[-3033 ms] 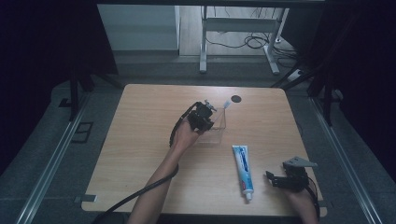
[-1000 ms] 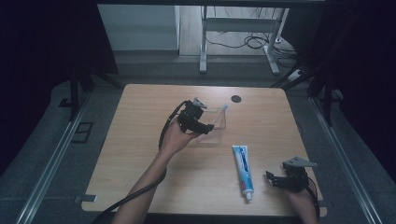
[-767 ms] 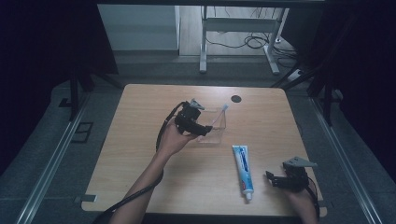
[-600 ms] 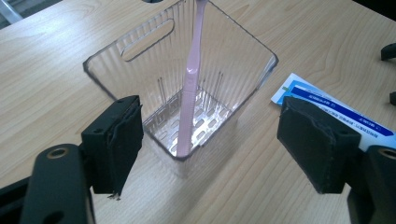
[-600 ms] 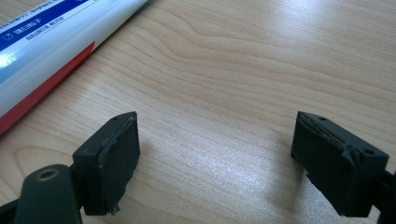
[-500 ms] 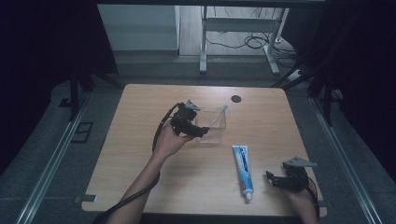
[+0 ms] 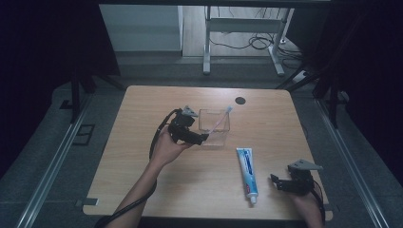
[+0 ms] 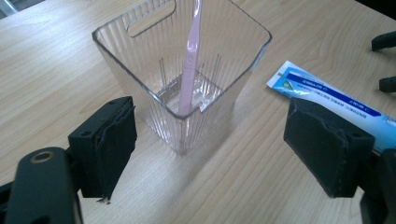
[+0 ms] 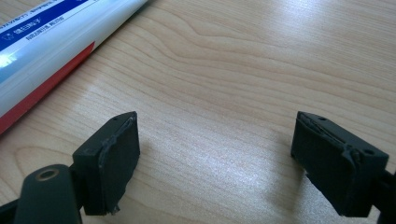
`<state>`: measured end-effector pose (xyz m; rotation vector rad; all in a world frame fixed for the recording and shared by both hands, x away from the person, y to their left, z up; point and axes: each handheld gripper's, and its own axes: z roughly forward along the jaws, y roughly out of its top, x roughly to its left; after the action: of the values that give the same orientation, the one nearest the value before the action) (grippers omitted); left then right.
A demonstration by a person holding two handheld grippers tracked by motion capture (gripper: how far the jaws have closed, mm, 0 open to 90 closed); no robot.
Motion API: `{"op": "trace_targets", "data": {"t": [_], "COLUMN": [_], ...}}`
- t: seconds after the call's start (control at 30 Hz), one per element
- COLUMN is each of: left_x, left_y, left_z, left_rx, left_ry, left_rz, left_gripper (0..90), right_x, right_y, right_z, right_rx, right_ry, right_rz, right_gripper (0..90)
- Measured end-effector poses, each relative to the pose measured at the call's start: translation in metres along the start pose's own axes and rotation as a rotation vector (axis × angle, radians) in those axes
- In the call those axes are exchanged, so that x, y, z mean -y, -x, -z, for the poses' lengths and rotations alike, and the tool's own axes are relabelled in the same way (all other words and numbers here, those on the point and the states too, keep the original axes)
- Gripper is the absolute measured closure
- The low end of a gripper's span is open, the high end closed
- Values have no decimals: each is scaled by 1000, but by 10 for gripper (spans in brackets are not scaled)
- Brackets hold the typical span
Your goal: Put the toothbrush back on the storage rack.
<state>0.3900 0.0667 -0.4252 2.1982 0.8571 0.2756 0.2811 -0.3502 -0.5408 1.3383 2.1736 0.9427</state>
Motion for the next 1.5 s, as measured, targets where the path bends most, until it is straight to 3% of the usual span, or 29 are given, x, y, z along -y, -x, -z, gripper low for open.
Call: {"op": "trace_targets", "data": {"t": [0.93,1.5], "left_x": [45,81], "left_y": [4,8], "left_z": [23,23], "left_rx": [-16,-17], "left_ry": [23,23], "left_rz": [-11,3], "left_gripper": [164,162], "right_x": [0,0], "right_y": [0,-1], "right_z": [0,0], "right_rx": [2,5], "right_ry": [-1,-2], "right_rz": [0,-5], "right_gripper": [151,151]}}
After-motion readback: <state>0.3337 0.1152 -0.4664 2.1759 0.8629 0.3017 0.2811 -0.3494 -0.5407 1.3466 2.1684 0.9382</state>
